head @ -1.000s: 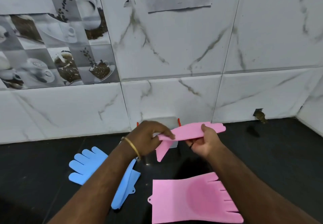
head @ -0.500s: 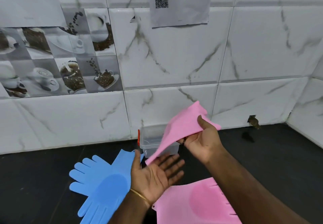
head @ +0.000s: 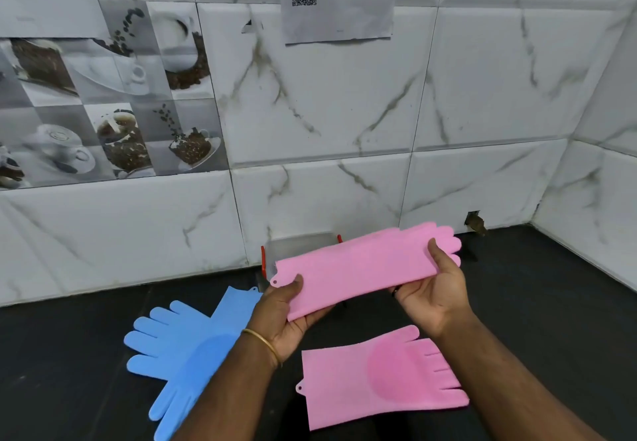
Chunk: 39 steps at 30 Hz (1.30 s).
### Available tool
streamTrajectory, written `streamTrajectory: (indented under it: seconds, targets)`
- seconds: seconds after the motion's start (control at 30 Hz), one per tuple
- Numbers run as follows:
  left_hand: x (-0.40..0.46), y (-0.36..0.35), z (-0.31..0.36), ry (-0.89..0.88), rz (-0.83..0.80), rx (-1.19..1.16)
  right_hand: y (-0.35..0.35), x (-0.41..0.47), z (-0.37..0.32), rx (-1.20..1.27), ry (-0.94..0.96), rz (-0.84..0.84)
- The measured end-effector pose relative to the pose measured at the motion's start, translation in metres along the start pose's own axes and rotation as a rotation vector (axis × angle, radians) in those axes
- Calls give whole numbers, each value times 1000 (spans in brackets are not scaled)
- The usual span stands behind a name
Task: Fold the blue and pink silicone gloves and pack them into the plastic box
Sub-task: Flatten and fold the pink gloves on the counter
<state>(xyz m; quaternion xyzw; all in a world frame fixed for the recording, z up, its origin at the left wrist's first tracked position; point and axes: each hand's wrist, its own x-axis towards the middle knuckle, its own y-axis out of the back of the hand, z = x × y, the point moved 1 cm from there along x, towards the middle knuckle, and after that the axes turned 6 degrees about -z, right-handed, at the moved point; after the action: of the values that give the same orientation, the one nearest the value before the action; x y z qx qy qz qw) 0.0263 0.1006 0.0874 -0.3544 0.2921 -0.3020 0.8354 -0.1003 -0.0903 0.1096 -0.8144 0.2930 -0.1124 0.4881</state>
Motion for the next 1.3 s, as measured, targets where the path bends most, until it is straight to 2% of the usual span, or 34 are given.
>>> streamTrajectory:
  seconds: [0.3,0.5,0.7,0.77,1.3]
  targets:
    - [-20,25,-28,53,-29,169,49,-17,-23,-66,-126,89]
    - [-28,39,-61,67,57,223,78,-34,-27,-113,-208,57]
    - [-27,52,-62,78,71,273,94,-43,-17,-95,-244,91]
    - [-32,46,-95,121,132,303,126,-59,-30,-97,-261,113]
    - [-17,70,-102,187,287,403,156,-59,0,-83,-328,208]
